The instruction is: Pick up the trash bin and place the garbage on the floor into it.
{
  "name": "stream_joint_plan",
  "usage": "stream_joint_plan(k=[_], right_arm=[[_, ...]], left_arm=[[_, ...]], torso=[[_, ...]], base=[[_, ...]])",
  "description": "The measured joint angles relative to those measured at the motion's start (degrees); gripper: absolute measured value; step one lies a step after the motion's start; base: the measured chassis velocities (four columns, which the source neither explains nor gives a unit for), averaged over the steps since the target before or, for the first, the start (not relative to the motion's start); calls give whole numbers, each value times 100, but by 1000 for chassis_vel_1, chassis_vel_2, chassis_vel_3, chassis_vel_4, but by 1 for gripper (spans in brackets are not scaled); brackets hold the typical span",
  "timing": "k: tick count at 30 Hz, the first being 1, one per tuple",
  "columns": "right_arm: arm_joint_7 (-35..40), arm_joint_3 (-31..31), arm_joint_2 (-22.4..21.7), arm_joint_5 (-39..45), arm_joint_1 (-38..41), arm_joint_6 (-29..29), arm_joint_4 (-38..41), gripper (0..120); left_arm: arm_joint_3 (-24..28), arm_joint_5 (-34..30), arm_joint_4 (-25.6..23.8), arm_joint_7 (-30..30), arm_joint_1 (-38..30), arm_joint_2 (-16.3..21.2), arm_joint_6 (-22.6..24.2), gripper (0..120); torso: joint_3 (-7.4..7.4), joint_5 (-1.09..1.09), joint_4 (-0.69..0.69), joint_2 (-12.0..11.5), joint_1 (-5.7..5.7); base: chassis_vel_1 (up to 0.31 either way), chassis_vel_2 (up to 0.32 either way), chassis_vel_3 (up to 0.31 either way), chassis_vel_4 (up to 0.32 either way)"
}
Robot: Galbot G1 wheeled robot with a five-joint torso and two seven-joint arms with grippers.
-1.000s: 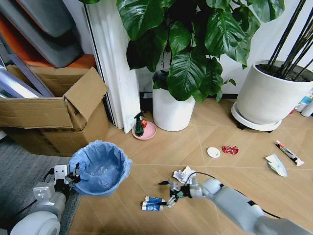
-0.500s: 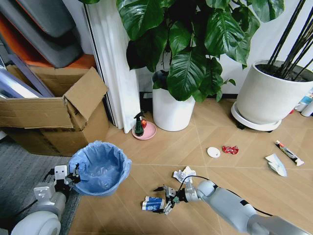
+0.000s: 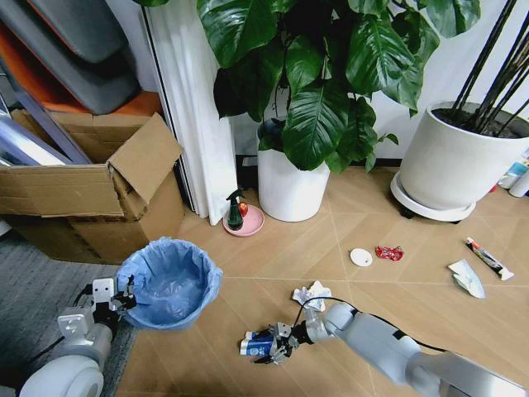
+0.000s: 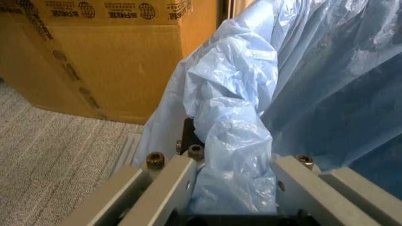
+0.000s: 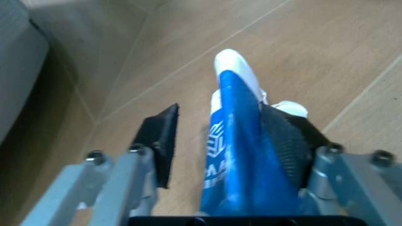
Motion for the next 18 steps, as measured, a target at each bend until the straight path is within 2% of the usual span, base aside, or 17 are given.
stream_joint_plan(k=[5, 7, 8, 11, 12, 13, 15, 18], right_arm=[[0, -1, 74, -68, 82, -3, -141, 33], [2, 18, 55, -74, 93, -3, -140, 22], [2, 18, 55, -74, 93, -3, -140, 22], [21, 117, -28, -46, 79, -15, -49, 9], [21, 117, -28, -46, 79, -15, -49, 9], [26, 170, -64, -21, 53, -23, 2, 3], [29, 245, -88, -5, 24, -24, 40, 0], [46, 679, -146, 70, -108, -25, 224, 0]], left_arm=[[-2, -9, 1, 8, 6, 24, -4, 1], [-2, -17, 0, 9, 2, 27, -4, 1], [-2, -17, 0, 9, 2, 27, -4, 1], [10, -21, 0, 9, -1, 27, -4, 1], [10, -21, 0, 9, -1, 27, -4, 1], [21, -29, 1, 9, 0, 34, -4, 1], [31, -41, 7, 11, 0, 52, -3, 1], [50, -78, 67, 49, -18, 130, -5, 1]], torso=[[0, 0, 0, 0, 0], [0, 1, 0, 0, 0], [0, 1, 0, 0, 0], [0, 0, -1, 0, 0], [0, 0, -1, 0, 0], [0, 0, -1, 0, 0], [0, 1, -1, 0, 0], [0, 1, 0, 0, 0]], base=[[0, 0, 0, 0], [0, 0, 0, 0], [0, 0, 0, 0], [0, 0, 0, 0], [0, 0, 0, 0], [0, 0, 0, 0], [0, 0, 0, 0], [0, 0, 0, 0]])
